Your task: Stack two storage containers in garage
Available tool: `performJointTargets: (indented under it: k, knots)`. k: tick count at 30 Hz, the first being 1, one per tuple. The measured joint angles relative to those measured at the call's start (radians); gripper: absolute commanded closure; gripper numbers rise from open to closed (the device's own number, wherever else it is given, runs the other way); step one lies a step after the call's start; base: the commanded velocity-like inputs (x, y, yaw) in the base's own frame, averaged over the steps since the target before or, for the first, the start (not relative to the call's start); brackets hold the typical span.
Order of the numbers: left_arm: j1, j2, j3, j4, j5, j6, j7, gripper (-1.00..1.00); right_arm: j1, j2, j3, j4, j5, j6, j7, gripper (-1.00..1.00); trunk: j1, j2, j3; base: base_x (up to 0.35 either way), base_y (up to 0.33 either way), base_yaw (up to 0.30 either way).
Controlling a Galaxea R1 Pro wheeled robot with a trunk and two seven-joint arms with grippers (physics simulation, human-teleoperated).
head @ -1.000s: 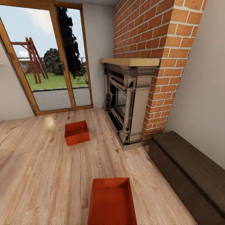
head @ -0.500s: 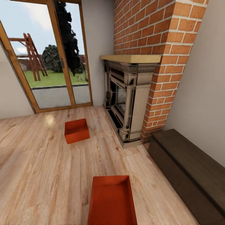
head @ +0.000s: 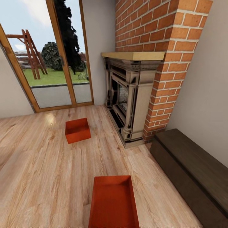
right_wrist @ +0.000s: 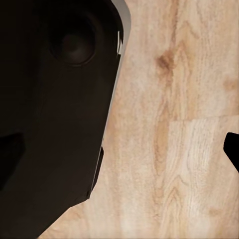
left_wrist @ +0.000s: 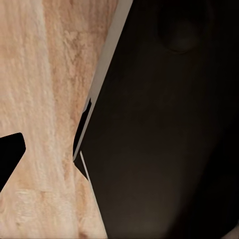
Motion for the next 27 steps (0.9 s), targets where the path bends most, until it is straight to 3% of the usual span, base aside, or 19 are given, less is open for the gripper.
performJointTargets:
  k: [27]
  knots:
    - [0.0,0.0,0.0,0.0,0.0,0.0,0.0,-1.0,0.0,-0.002,0.0,0.0,0.0,-0.005,-0.001,-1.0,0.0,0.0,-0.043,0.0,0.0,0.0]
